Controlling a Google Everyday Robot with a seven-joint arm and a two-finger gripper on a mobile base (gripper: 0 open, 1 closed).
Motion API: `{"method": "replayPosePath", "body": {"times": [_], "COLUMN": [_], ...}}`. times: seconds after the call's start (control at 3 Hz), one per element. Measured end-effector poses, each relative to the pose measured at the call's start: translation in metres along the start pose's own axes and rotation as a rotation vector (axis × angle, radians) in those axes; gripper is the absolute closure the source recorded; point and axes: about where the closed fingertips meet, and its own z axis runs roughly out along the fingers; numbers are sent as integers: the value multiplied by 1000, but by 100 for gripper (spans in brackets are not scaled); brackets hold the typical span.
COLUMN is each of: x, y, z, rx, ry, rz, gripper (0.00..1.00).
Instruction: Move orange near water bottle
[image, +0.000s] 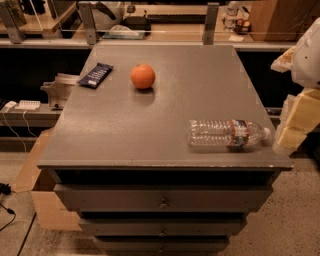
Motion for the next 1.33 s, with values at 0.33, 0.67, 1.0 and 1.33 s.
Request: {"method": "replayPosePath", "body": {"times": [0.33,0.67,1.0,1.33], "x": [-1,-34,-102,-162], "y": [-1,-19,-50,-70], "z": [-1,-14,-41,-50], "rx": [4,21,61,77], "ry": [-3,-44,-119,-232], "rz": [-1,-48,-152,-161], "gripper": [0,0,0,0]}}
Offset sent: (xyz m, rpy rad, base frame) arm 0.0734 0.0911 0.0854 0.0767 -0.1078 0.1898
